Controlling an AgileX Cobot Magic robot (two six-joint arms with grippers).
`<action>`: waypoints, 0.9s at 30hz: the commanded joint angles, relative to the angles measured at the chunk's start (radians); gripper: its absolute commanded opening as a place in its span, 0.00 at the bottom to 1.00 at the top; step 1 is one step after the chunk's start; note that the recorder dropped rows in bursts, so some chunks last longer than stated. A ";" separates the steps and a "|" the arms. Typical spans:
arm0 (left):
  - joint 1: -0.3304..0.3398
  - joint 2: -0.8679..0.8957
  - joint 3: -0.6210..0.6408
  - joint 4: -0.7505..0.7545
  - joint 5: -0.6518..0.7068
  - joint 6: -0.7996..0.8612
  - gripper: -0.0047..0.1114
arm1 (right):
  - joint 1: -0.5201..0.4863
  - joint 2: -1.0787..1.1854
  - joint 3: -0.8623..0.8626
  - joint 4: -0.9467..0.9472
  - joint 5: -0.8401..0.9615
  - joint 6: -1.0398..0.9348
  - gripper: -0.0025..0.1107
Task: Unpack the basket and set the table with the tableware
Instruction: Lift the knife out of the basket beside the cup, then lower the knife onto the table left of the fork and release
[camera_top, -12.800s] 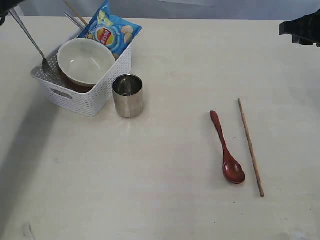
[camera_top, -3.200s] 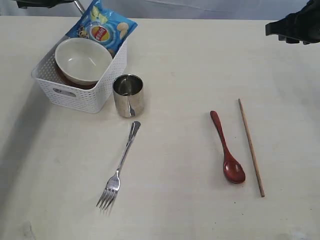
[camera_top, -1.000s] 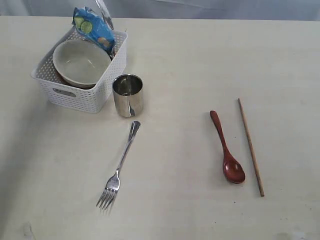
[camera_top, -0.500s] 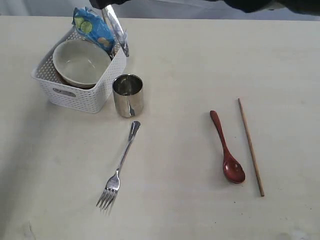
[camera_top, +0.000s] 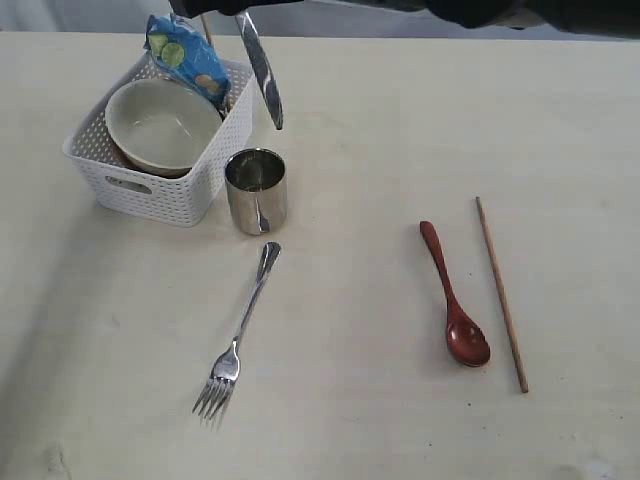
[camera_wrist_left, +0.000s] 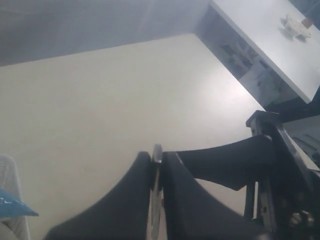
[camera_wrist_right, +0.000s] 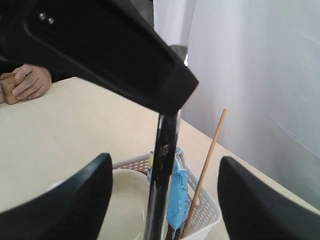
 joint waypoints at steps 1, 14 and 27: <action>-0.015 -0.013 -0.001 -0.042 0.016 0.022 0.04 | -0.002 0.030 -0.006 0.004 -0.013 0.006 0.54; -0.015 -0.013 -0.001 -0.071 0.050 0.058 0.04 | -0.003 0.052 -0.006 0.008 -0.056 0.033 0.45; -0.015 -0.013 -0.001 -0.114 0.075 0.130 0.04 | -0.003 0.052 -0.006 0.008 -0.022 0.064 0.02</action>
